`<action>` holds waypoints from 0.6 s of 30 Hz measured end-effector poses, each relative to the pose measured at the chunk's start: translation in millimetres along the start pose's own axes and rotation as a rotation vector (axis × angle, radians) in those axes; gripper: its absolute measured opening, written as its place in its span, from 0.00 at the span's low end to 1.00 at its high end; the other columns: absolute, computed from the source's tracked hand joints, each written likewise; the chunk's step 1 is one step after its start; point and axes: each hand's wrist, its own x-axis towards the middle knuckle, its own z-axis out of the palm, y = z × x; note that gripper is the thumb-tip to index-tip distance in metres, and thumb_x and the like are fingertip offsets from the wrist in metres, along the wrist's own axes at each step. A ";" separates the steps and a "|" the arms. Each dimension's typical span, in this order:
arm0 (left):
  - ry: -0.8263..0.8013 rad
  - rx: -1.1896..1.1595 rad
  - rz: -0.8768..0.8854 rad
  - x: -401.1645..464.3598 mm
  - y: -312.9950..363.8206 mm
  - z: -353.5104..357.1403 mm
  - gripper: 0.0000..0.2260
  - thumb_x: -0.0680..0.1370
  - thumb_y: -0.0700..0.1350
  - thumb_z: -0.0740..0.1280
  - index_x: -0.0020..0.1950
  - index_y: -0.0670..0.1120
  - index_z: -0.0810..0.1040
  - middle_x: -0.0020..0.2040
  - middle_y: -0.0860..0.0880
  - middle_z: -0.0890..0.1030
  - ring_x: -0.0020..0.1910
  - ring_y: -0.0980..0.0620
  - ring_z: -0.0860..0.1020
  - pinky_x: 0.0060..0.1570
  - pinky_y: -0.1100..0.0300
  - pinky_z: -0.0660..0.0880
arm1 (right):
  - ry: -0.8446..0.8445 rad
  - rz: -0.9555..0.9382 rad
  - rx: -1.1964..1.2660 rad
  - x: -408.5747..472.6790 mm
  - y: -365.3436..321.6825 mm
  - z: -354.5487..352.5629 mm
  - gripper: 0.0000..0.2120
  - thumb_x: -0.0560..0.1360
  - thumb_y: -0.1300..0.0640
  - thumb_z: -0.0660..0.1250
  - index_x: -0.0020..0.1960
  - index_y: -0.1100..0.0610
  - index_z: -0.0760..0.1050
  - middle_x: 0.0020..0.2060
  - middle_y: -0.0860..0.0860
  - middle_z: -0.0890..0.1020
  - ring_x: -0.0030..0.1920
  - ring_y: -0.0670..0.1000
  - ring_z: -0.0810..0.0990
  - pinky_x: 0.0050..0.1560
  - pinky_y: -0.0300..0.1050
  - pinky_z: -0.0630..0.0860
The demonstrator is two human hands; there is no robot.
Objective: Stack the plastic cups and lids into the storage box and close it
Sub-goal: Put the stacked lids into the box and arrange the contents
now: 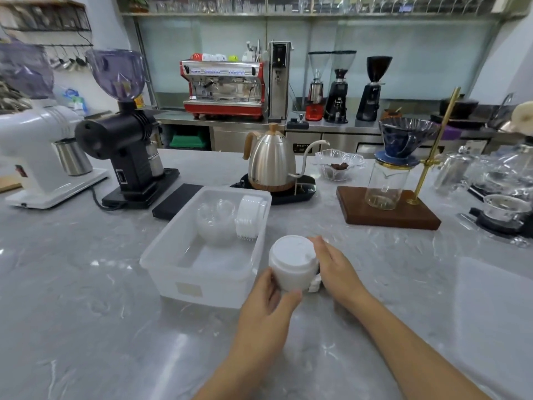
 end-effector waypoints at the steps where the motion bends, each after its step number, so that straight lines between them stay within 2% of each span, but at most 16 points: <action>1: 0.001 -0.010 -0.008 -1.6 0.5 -0.3 0.16 0.81 0.34 0.68 0.62 0.53 0.80 0.57 0.62 0.86 0.60 0.66 0.82 0.57 0.69 0.77 | -0.007 0.004 0.012 -0.4 0.0 1.2 0.21 0.86 0.45 0.51 0.60 0.51 0.81 0.55 0.45 0.84 0.58 0.44 0.81 0.61 0.42 0.74; 3: 0.012 -0.036 -0.032 -3.8 0.1 -0.9 0.15 0.82 0.34 0.66 0.62 0.51 0.82 0.58 0.56 0.87 0.62 0.59 0.82 0.62 0.61 0.76 | -0.011 0.026 0.022 -0.8 0.9 3.4 0.19 0.86 0.46 0.52 0.64 0.51 0.78 0.58 0.46 0.82 0.60 0.46 0.79 0.63 0.42 0.72; 5: -0.001 -0.069 -0.042 -5.2 -0.4 -1.3 0.14 0.83 0.35 0.64 0.66 0.46 0.81 0.63 0.47 0.85 0.67 0.48 0.80 0.72 0.48 0.72 | -0.001 0.055 0.051 -1.1 1.1 3.6 0.16 0.85 0.48 0.54 0.65 0.51 0.76 0.60 0.47 0.81 0.62 0.48 0.77 0.62 0.42 0.70; 6: -0.008 -0.079 -0.046 -6.1 -0.3 -1.7 0.15 0.84 0.36 0.63 0.69 0.45 0.80 0.65 0.48 0.84 0.68 0.48 0.79 0.74 0.46 0.71 | 0.006 0.067 0.079 -1.2 0.5 3.1 0.15 0.85 0.48 0.54 0.64 0.50 0.76 0.59 0.47 0.80 0.61 0.48 0.77 0.60 0.41 0.70; 8: -0.016 -0.072 -0.048 -8.5 0.4 -1.2 0.18 0.84 0.37 0.64 0.74 0.46 0.76 0.68 0.53 0.82 0.69 0.56 0.78 0.74 0.53 0.71 | 0.027 0.076 0.144 -3.2 -1.7 0.5 0.12 0.85 0.49 0.56 0.58 0.48 0.77 0.56 0.45 0.81 0.59 0.47 0.78 0.55 0.40 0.71; 10: -0.034 -0.031 -0.032 -10.7 0.6 0.5 0.21 0.84 0.38 0.65 0.77 0.48 0.73 0.69 0.59 0.79 0.65 0.70 0.77 0.66 0.69 0.73 | 0.057 0.074 0.205 -6.7 -4.8 -3.2 0.10 0.84 0.50 0.58 0.55 0.47 0.78 0.53 0.46 0.83 0.56 0.47 0.79 0.53 0.41 0.72; 12: -0.059 0.006 -0.012 -14.0 2.2 3.8 0.22 0.83 0.39 0.67 0.77 0.50 0.71 0.70 0.61 0.76 0.63 0.75 0.75 0.58 0.79 0.71 | 0.088 0.059 0.235 -11.1 -9.7 -7.4 0.08 0.83 0.51 0.61 0.56 0.48 0.79 0.53 0.46 0.83 0.56 0.48 0.80 0.52 0.43 0.73; 15: -0.056 -0.016 0.068 -21.3 5.7 8.5 0.21 0.79 0.44 0.72 0.71 0.56 0.74 0.75 0.59 0.72 0.72 0.65 0.73 0.63 0.76 0.71 | 0.152 0.001 0.277 -16.8 -21.6 -12.9 0.08 0.81 0.55 0.63 0.57 0.51 0.79 0.52 0.49 0.84 0.54 0.50 0.81 0.50 0.43 0.74; 18: 0.009 -0.045 0.163 -28.7 24.6 9.8 0.21 0.74 0.47 0.73 0.65 0.62 0.77 0.72 0.62 0.76 0.69 0.66 0.76 0.65 0.71 0.73 | 0.221 -0.112 0.294 -23.0 -42.9 -14.0 0.10 0.82 0.58 0.61 0.57 0.49 0.79 0.48 0.42 0.85 0.50 0.44 0.82 0.45 0.36 0.75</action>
